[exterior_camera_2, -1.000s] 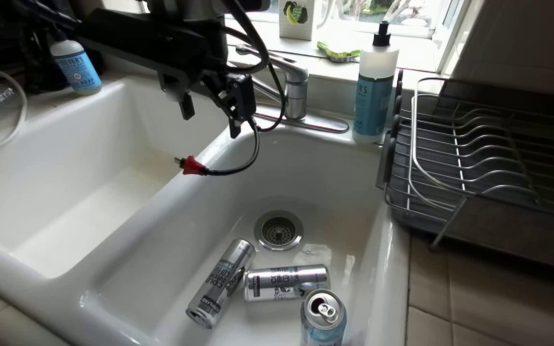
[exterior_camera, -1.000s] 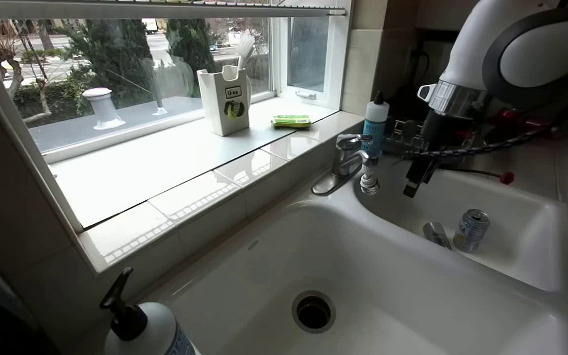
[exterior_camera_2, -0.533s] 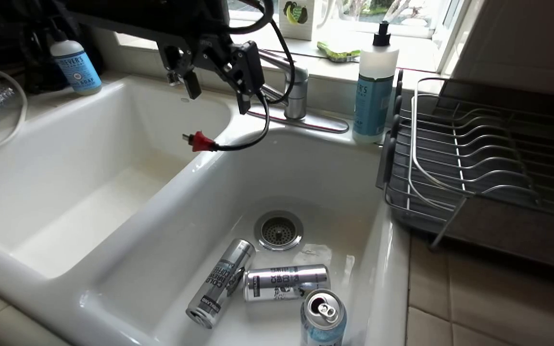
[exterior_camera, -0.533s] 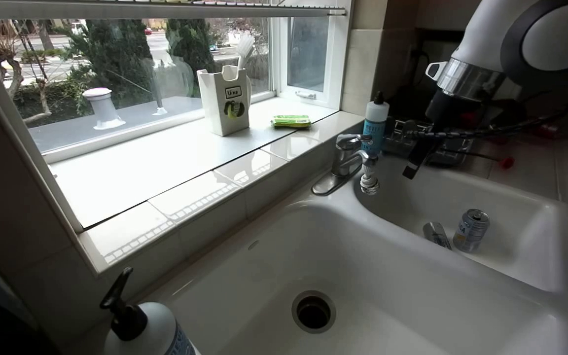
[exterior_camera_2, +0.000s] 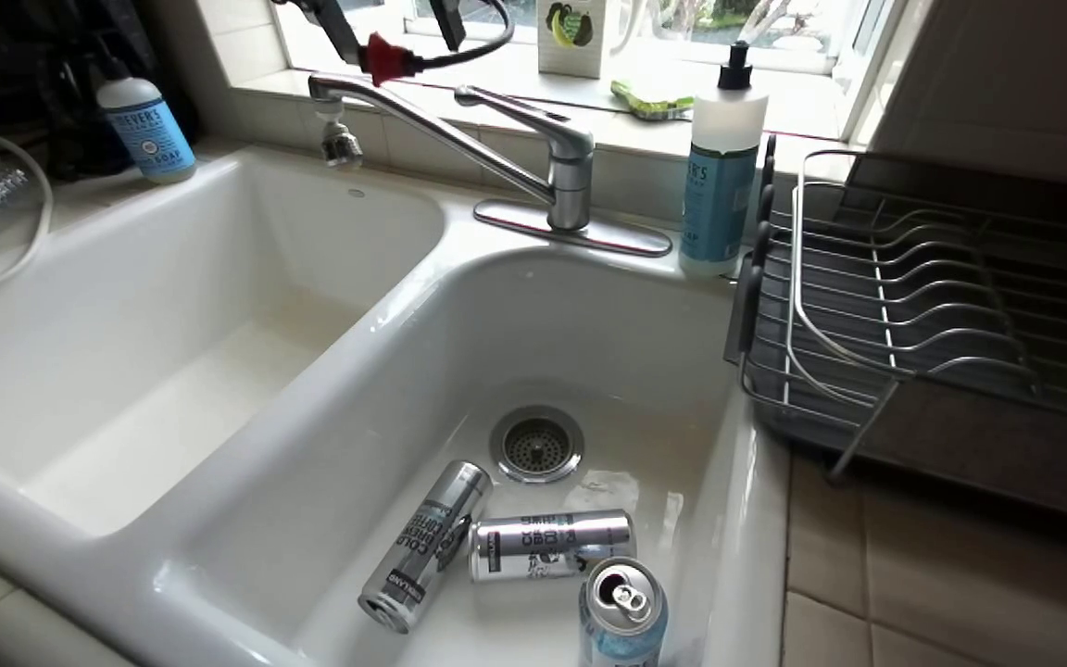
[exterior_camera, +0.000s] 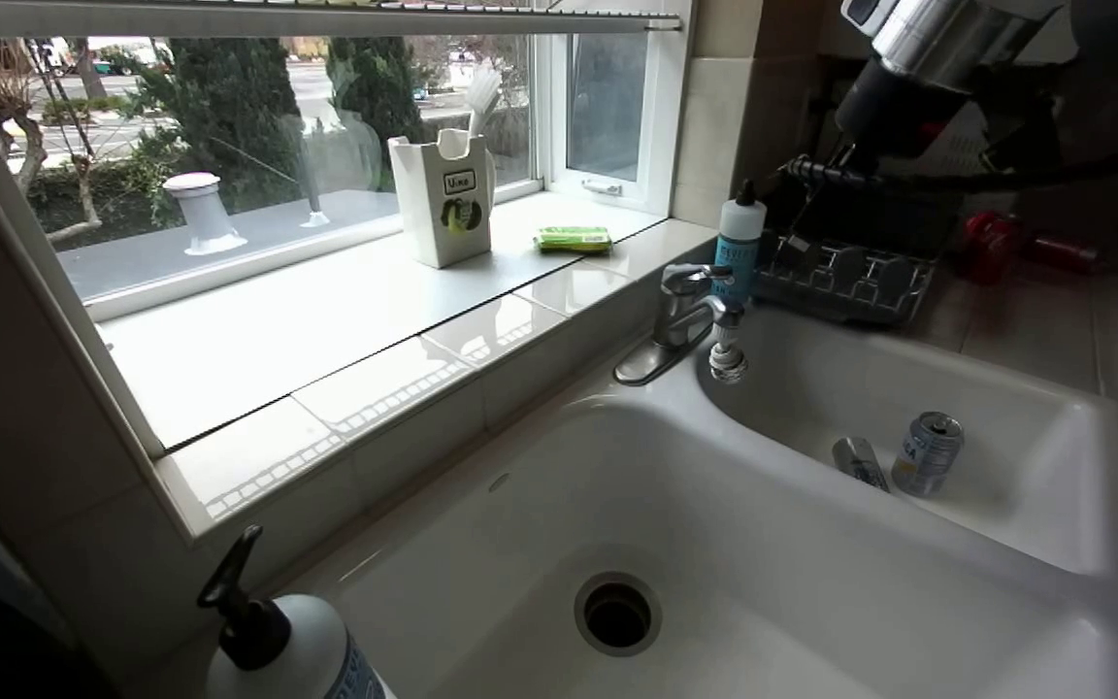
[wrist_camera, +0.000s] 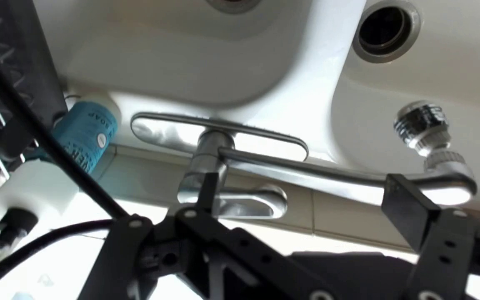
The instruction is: Shift the yellow bottle to the sink
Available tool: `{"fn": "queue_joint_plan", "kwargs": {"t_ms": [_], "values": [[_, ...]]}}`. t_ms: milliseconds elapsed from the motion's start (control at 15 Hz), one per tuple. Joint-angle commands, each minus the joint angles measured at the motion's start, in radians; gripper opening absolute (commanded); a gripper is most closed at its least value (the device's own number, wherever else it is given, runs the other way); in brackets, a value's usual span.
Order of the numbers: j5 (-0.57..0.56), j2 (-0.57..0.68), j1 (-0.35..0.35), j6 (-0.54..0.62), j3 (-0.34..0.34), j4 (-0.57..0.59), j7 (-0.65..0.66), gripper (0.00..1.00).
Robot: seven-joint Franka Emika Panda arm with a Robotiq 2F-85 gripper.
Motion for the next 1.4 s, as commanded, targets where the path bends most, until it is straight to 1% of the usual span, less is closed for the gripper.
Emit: {"fn": "queue_joint_plan", "kwargs": {"t_ms": [0,200,467,867,933,1067,1333], "values": [[-0.090,0.024,0.010,-0.027,0.067,0.105,0.034,1.00],[-0.157,0.098,0.010,-0.012,0.123,0.223,0.065,1.00],[-0.229,0.239,0.026,-0.007,0.168,0.409,0.072,1.00],[-0.298,0.458,0.086,-0.038,0.191,0.697,0.051,1.00],[-0.264,0.372,0.088,-0.003,0.165,0.583,0.051,1.00],[-0.276,0.430,0.103,-0.005,0.164,0.653,0.050,1.00],[-0.278,0.454,0.106,-0.004,0.163,0.681,0.049,1.00]]}}
